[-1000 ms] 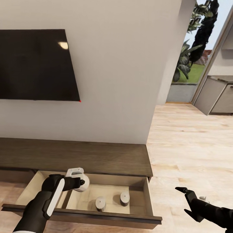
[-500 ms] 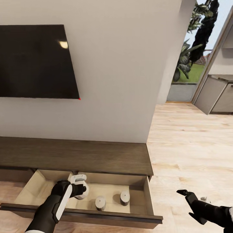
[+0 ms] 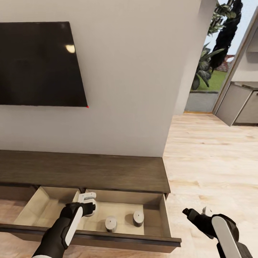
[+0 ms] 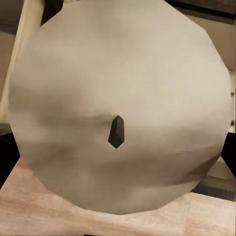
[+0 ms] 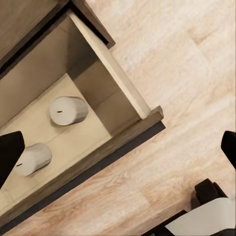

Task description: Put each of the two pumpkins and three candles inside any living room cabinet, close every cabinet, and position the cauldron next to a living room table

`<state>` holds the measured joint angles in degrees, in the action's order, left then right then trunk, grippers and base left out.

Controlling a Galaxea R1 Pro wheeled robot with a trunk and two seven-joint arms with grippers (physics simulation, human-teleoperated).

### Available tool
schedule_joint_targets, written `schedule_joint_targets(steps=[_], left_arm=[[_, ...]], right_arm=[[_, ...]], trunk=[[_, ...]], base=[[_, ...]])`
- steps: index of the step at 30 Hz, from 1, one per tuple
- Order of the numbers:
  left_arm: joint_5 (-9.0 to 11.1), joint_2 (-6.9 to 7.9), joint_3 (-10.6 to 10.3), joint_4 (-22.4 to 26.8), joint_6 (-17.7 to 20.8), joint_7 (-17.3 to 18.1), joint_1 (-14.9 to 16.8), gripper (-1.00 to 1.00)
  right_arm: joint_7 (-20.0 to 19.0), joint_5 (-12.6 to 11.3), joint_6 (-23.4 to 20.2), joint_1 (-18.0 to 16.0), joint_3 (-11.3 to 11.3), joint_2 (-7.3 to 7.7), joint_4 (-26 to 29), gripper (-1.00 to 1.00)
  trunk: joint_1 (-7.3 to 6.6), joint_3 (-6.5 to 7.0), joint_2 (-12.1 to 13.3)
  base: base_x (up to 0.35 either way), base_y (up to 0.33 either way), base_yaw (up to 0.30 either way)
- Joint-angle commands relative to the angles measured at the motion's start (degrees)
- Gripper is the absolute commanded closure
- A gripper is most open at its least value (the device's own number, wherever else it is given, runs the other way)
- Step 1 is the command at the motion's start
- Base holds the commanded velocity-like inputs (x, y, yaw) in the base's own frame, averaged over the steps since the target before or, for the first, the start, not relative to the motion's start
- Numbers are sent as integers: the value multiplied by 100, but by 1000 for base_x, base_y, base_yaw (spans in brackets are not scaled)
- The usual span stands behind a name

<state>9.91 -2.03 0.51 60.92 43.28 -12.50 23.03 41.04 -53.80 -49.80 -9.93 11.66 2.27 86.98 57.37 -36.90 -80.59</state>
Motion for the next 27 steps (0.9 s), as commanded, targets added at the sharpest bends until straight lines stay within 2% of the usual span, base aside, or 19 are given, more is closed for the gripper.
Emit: schedule_joint_targets(steps=[1,5,7,14,17,20,23,27], left_arm=[[-3,-12,-3,-23,-77,-3,0,100],[-14,-82,-7,-251,-348,-6,0,100],[-15,-105,-7,-297,-428,-33,0,100],[-9,-131,-5,-333,-492,-359,0,100],[-7,-139,-4,-335,-495,-391,0,100],[-5,-155,-6,-333,-496,-397,0,100],[-2,-168,-7,-333,-492,-394,0,100],[1,-174,-7,-334,-490,-394,0,100]], right_arm=[[0,73,60,0,-38,-6,27,-100],[0,186,478,0,-259,31,60,-100],[0,201,557,0,-302,45,58,-100],[8,214,614,0,-308,54,27,-100],[29,276,628,0,-267,55,-5,-100],[50,343,635,0,-85,57,-36,-100],[52,373,635,0,483,55,-102,-100],[33,390,631,0,898,54,-342,-100]], trunk=[[23,-19,-42],[110,-90,-202],[154,-126,-282],[308,-252,-563],[374,-306,-683],[440,-360,-804],[506,-413,-924],[594,-485,-1084]], base=[[0,0,0],[0,0,0],[0,0,0],[0,0,0],[0,0,0],[0,0,0],[0,0,0],[0,0,0]])
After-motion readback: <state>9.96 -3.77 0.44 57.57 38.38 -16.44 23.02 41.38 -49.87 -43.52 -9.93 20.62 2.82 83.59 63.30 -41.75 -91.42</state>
